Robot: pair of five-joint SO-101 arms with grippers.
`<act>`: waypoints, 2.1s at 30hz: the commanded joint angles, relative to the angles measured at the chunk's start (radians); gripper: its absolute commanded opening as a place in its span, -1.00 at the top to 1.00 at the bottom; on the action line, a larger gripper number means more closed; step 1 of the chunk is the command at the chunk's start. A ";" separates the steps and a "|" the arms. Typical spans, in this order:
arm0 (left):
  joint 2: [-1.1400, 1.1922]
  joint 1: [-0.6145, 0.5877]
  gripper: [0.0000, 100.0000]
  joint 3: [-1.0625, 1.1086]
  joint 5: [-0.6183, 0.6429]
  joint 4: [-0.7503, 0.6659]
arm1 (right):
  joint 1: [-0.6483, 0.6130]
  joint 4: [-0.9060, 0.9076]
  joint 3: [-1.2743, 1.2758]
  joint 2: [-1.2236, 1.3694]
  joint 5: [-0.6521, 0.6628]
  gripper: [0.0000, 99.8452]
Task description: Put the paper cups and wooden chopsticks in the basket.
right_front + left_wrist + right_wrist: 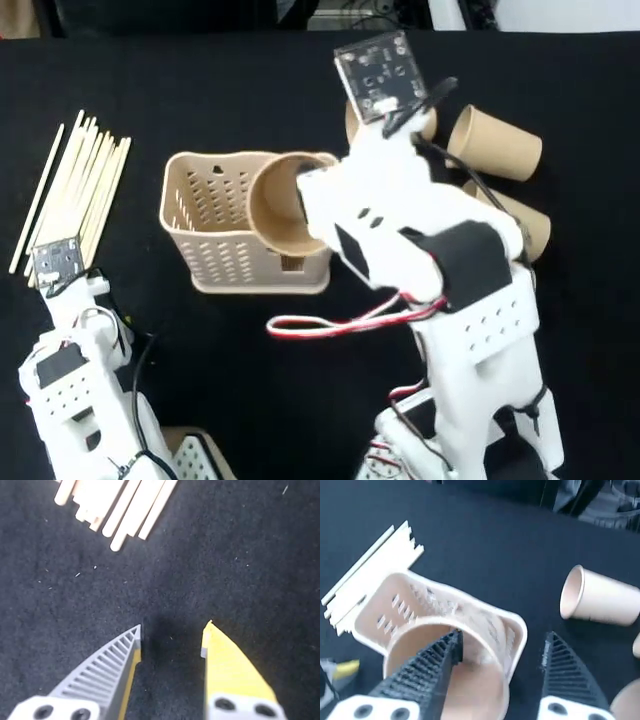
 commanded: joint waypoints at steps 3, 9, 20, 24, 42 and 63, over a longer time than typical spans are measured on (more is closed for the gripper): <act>-0.012 0.005 0.60 -0.004 -0.006 -0.014 | 0.057 -0.091 -0.093 -0.012 -0.009 0.45; -0.012 0.005 0.60 -0.004 -0.006 -0.014 | 0.061 -0.077 -0.124 0.054 -0.009 0.45; -0.012 0.005 0.60 -0.004 -0.006 -0.014 | 0.397 0.304 -0.151 0.059 0.330 0.45; -0.012 0.005 0.60 -0.004 -0.006 -0.014 | 0.540 0.331 0.028 0.058 0.434 0.45; -0.012 0.005 0.60 -0.004 -0.006 -0.014 | 0.692 -0.269 0.812 0.053 0.517 0.44; -0.012 0.025 0.60 -0.005 -0.006 -0.014 | 0.965 -0.460 0.903 -0.142 0.786 0.98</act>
